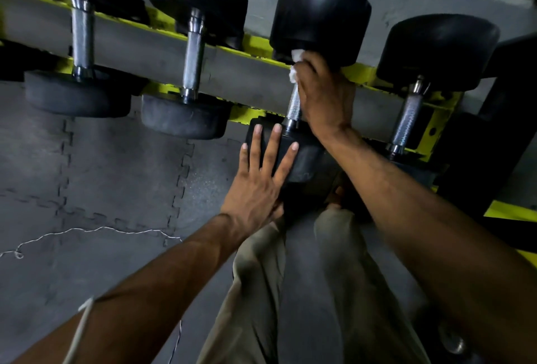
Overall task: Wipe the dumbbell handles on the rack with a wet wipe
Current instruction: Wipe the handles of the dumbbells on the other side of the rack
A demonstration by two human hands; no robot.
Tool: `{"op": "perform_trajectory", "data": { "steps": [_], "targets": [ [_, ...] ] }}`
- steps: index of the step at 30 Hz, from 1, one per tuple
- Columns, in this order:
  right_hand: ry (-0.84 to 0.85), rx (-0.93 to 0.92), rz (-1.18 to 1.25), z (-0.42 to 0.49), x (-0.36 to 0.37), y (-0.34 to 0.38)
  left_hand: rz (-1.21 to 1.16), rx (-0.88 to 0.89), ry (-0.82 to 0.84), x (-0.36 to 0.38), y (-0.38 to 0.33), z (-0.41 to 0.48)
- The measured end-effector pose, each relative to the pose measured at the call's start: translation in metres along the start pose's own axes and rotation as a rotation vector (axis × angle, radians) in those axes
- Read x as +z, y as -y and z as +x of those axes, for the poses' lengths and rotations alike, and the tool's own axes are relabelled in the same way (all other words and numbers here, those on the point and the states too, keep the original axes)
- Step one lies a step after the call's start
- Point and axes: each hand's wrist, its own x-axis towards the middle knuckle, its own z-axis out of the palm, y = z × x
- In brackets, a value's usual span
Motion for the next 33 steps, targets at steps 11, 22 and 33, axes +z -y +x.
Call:
{"op": "perform_trajectory", "data": {
  "steps": [11,22,33],
  "targets": [
    [0.466,-0.382,-0.339,0.025,-0.04,0.008,0.004,-0.038,0.007,-0.002,-0.003,0.005],
    [1.12,-0.473,-0.311,0.044,-0.034,0.055,-0.01,-0.129,0.015,-0.002,-0.012,0.003],
    [0.571,-0.03,0.058,-0.025,-0.042,0.009,-0.023,-0.121,0.002,-0.001,-0.013,0.003]
  ]
}}
